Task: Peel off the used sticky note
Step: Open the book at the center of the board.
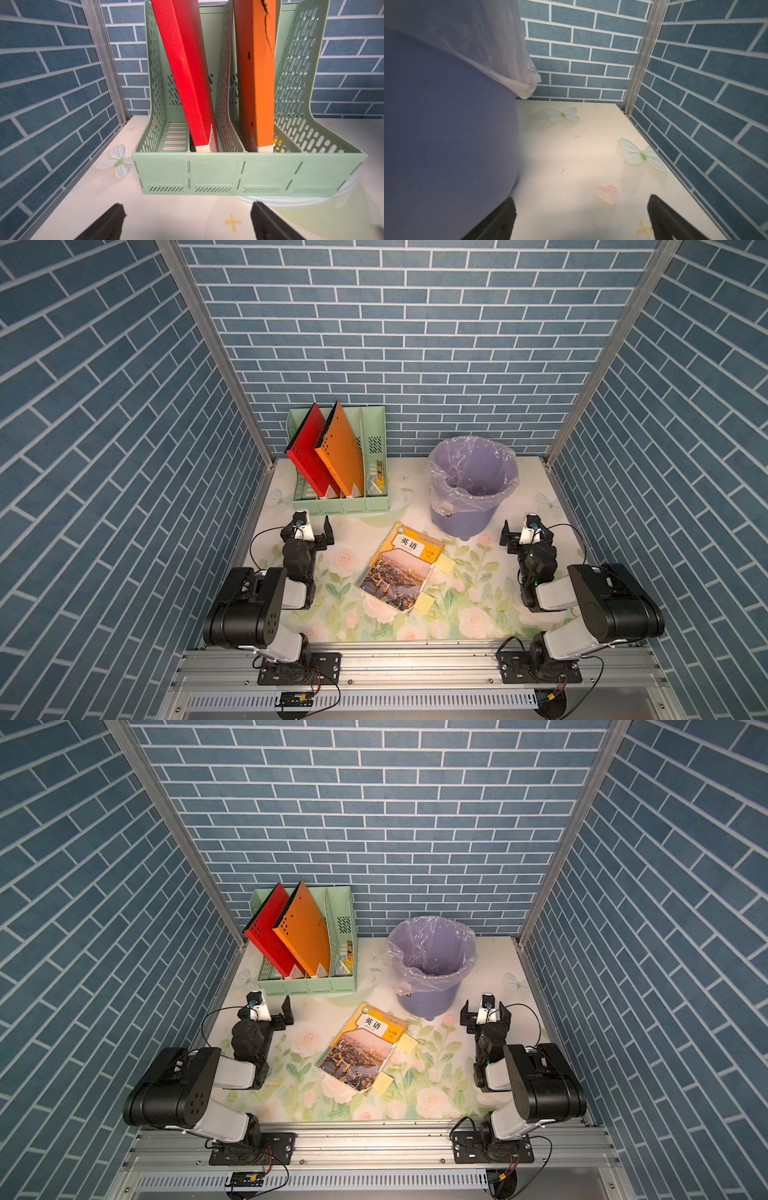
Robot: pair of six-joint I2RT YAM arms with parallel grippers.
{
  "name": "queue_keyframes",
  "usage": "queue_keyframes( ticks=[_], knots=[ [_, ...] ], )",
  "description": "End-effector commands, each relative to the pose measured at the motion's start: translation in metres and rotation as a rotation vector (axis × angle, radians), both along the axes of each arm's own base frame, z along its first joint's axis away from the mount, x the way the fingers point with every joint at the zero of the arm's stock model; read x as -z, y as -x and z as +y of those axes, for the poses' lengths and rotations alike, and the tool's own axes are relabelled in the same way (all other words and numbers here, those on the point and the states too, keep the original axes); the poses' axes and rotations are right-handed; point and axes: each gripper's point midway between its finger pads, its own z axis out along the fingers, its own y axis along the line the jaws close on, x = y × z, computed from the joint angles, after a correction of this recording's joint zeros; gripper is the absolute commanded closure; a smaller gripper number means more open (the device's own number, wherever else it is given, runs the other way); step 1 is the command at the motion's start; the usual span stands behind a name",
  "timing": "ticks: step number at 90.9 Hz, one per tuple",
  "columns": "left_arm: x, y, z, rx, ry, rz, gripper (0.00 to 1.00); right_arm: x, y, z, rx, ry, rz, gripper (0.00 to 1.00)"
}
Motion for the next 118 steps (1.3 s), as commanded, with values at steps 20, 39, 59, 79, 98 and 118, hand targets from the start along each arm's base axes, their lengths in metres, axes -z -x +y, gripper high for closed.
queue_keyframes(
  ticks=[20, 39, 59, 79, 98, 118],
  knots=[
    [-0.001, 0.002, -0.002, 0.003, -0.008, -0.005, 0.00, -0.006, -0.001, -0.004, 0.014, 0.009, -0.019, 0.01],
    [0.000, 0.002, -0.002, 0.003, -0.008, -0.003, 0.00, -0.004, -0.003, -0.008, 0.022, -0.011, -0.009, 0.01],
    [-0.001, 0.002, -0.002, 0.006, -0.004, -0.006, 0.00, -0.003, -0.005, -0.012, 0.020, -0.031, 0.001, 0.00],
    [-0.023, -0.054, -0.013, 0.113, -0.018, 0.233, 0.00, -0.053, -0.034, -0.010, 0.123, -0.056, 0.092, 0.01],
    [-0.031, -0.044, -0.094, 0.651, -0.022, 0.540, 0.00, -0.103, -0.022, -0.003, 0.124, -0.429, 0.096, 0.00],
    [-0.018, 0.010, -0.156, 0.894, -0.160, 0.655, 0.00, -0.078, 0.009, 0.056, -0.137, -0.563, 0.261, 0.01]
  ],
)
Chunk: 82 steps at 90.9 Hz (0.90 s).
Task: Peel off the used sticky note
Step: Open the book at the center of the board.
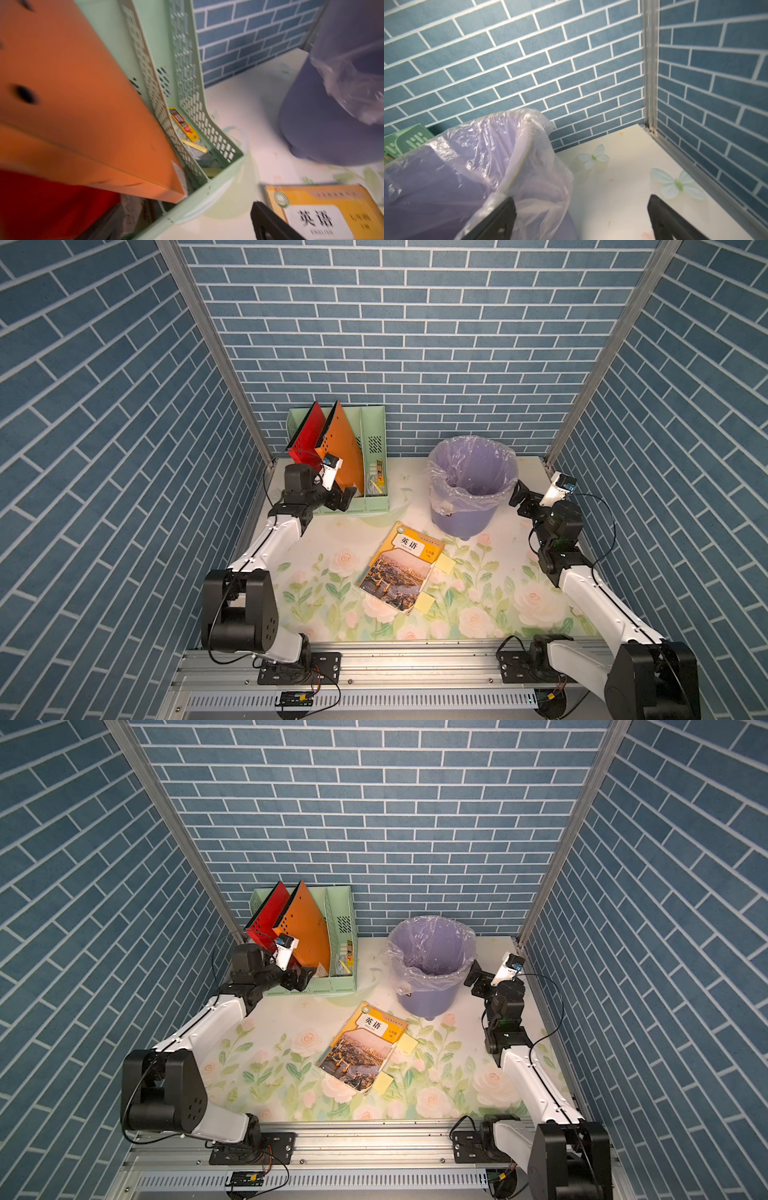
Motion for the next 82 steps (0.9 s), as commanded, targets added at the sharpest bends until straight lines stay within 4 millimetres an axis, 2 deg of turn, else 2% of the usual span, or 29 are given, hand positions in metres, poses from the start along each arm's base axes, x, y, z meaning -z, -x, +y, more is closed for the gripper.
queue_keyframes(
  ticks=[1, 20, 29, 35, 42, 49, 59, 69, 82],
  knots=[
    [0.049, 0.068, -0.040, 0.227, -0.069, 0.234, 0.00, 0.053, 0.029, 0.035, -0.123, -0.122, 0.209, 0.01],
    [0.086, 0.116, -0.078, 0.374, -0.174, 0.303, 0.00, 0.090, 0.082, 0.047, -0.099, -0.147, 0.319, 0.03],
    [0.091, 0.129, -0.094, 0.418, -0.198, 0.286, 0.00, 0.113, 0.101, 0.054, -0.120, -0.193, 0.374, 0.05],
    [0.093, 0.133, -0.105, 0.443, -0.214, 0.257, 0.00, 0.126, 0.109, 0.070, -0.179, -0.237, 0.397, 0.08],
    [0.094, 0.132, -0.116, 0.461, -0.223, 0.217, 0.00, 0.135, 0.115, 0.095, -0.263, -0.283, 0.411, 0.13],
    [0.097, 0.124, -0.125, 0.462, -0.233, 0.186, 0.00, 0.134, 0.115, 0.123, -0.360, -0.333, 0.420, 0.15],
    [0.106, 0.108, -0.128, 0.436, -0.264, 0.156, 0.08, 0.117, 0.114, 0.163, -0.529, -0.463, 0.382, 0.18],
    [0.113, 0.096, -0.123, 0.405, -0.313, 0.130, 0.17, 0.121, 0.108, 0.187, -0.586, -0.478, 0.423, 0.23],
    [0.125, 0.095, -0.116, 0.382, -0.351, 0.149, 0.30, 0.133, 0.105, 0.205, -0.613, -0.489, 0.460, 0.27]
  ],
)
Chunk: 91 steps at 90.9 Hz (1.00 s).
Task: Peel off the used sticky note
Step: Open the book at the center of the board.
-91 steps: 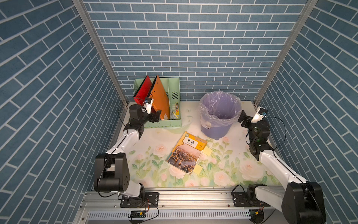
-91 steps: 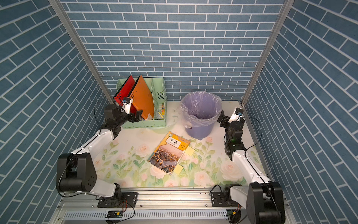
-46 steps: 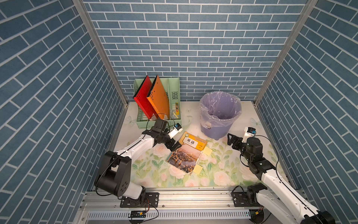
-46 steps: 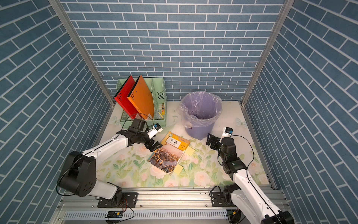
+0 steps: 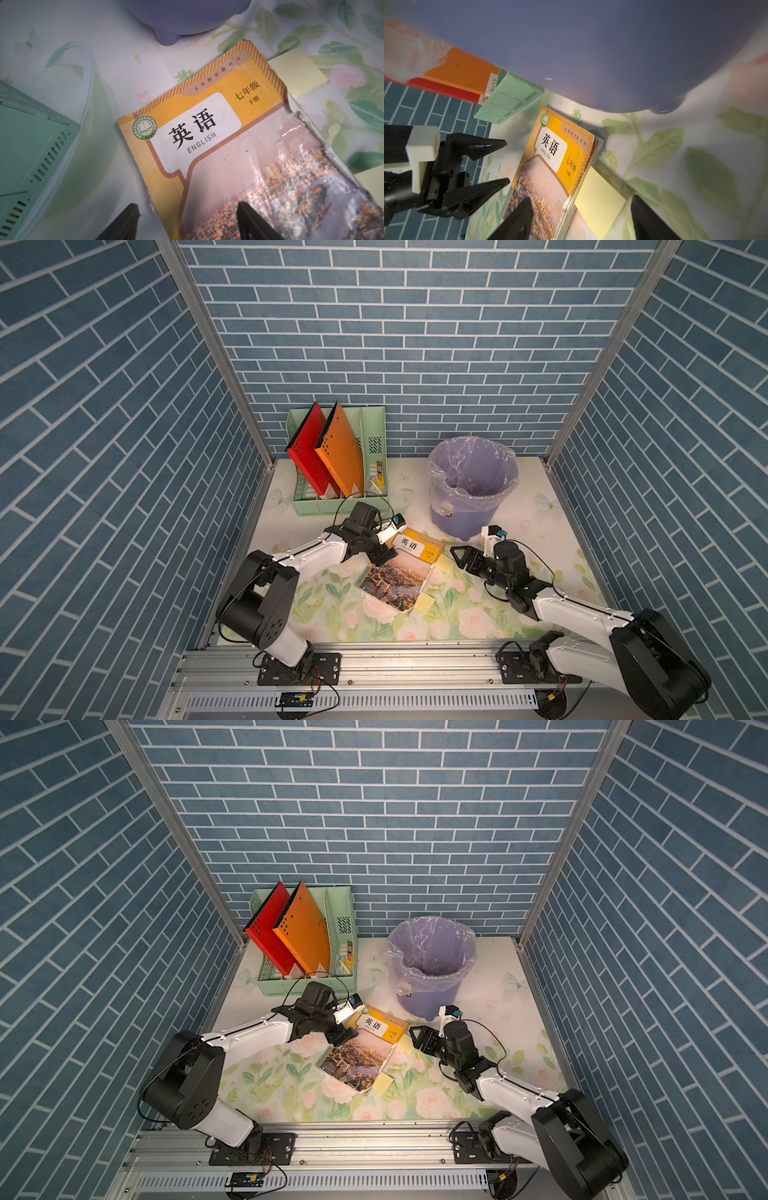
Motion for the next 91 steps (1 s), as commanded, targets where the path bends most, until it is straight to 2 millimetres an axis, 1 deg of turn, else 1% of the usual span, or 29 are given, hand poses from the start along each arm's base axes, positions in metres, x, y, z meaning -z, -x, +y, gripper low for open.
queue_keyframes(
  ticks=[1, 8, 19, 24, 31, 48, 61, 76, 91],
  knots=[
    [0.001, -0.010, 0.004, -0.021, -0.038, -0.049, 0.30, -0.027, -0.009, 0.025, -0.044, -0.117, -0.053, 0.28],
    [0.010, -0.009, 0.009, -0.033, -0.065, -0.040, 0.33, -0.019, -0.008, 0.032, -0.056, -0.108, -0.038, 0.30],
    [0.024, -0.009, 0.014, -0.049, -0.106, -0.012, 0.42, -0.010, -0.005, 0.044, -0.082, -0.103, -0.019, 0.32],
    [0.032, -0.009, 0.017, -0.056, -0.129, 0.009, 0.43, -0.005, -0.003, 0.050, -0.097, -0.102, -0.007, 0.33],
    [0.037, -0.009, 0.018, -0.059, -0.143, 0.021, 0.44, 0.002, -0.001, 0.057, -0.107, -0.094, 0.008, 0.34],
    [0.041, -0.007, 0.019, -0.049, -0.153, 0.020, 0.45, 0.018, -0.002, 0.057, -0.096, -0.067, 0.034, 0.35],
    [0.045, -0.003, 0.019, -0.033, -0.174, 0.014, 0.45, 0.025, -0.006, 0.057, -0.083, -0.063, 0.039, 0.35],
    [0.041, 0.000, 0.015, -0.006, -0.161, 0.003, 0.45, 0.035, -0.008, 0.063, -0.082, -0.082, 0.067, 0.36],
    [0.040, 0.001, 0.015, 0.005, -0.166, 0.000, 0.45, 0.034, -0.010, 0.069, -0.091, -0.108, 0.065, 0.37]
  ],
)
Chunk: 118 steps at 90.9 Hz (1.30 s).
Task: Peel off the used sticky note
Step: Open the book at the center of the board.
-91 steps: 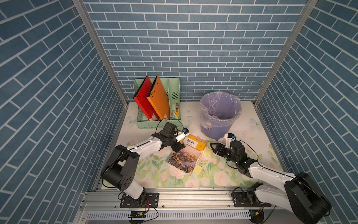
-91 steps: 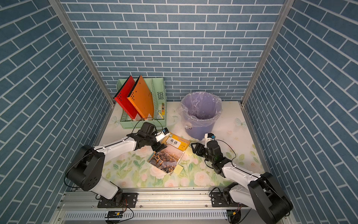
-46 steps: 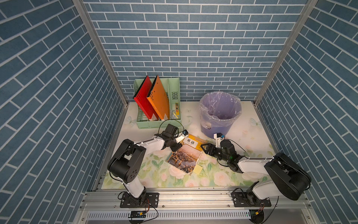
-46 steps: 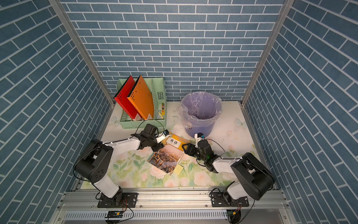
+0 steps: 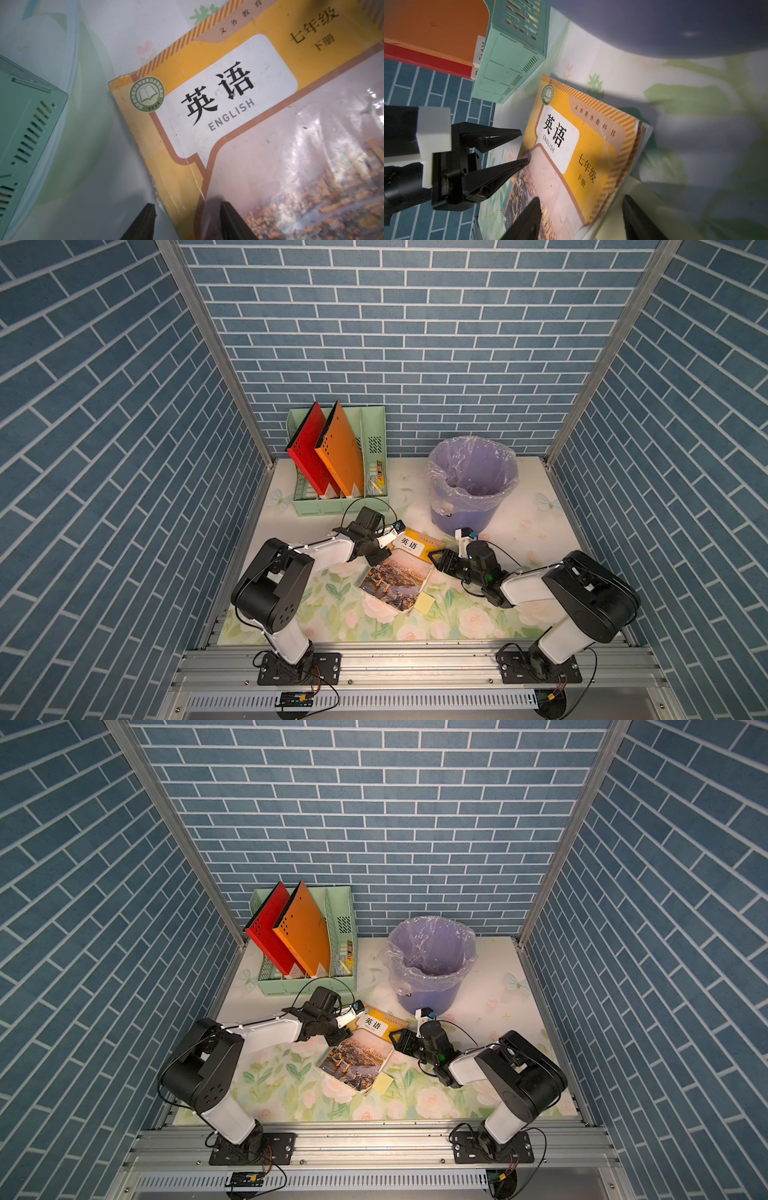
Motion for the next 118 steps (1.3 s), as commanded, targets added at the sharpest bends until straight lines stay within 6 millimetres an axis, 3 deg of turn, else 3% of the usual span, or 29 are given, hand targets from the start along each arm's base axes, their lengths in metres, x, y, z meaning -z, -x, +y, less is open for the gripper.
queue_keyframes(
  ticks=[1, 45, 56, 71, 82, 118],
  knots=[
    [0.001, 0.008, -0.001, 0.031, -0.010, 0.006, 0.45, -0.015, -0.007, 0.013, -0.003, -0.061, -0.027, 0.38],
    [0.007, 0.019, -0.002, 0.072, -0.019, 0.021, 0.46, -0.032, -0.001, 0.033, -0.067, -0.111, -0.059, 0.40],
    [0.007, 0.020, -0.002, 0.075, -0.019, 0.015, 0.46, -0.029, -0.001, 0.031, -0.061, -0.088, -0.047, 0.39],
    [0.004, 0.021, -0.003, 0.080, -0.010, 0.016, 0.46, -0.013, -0.001, 0.014, -0.005, 0.029, 0.000, 0.33],
    [0.003, 0.022, -0.003, 0.081, -0.005, 0.012, 0.46, -0.015, -0.001, 0.008, 0.011, 0.061, -0.010, 0.33],
    [0.004, 0.024, -0.002, 0.078, -0.005, 0.015, 0.46, -0.021, -0.012, 0.023, -0.014, 0.035, -0.027, 0.35]
  ],
)
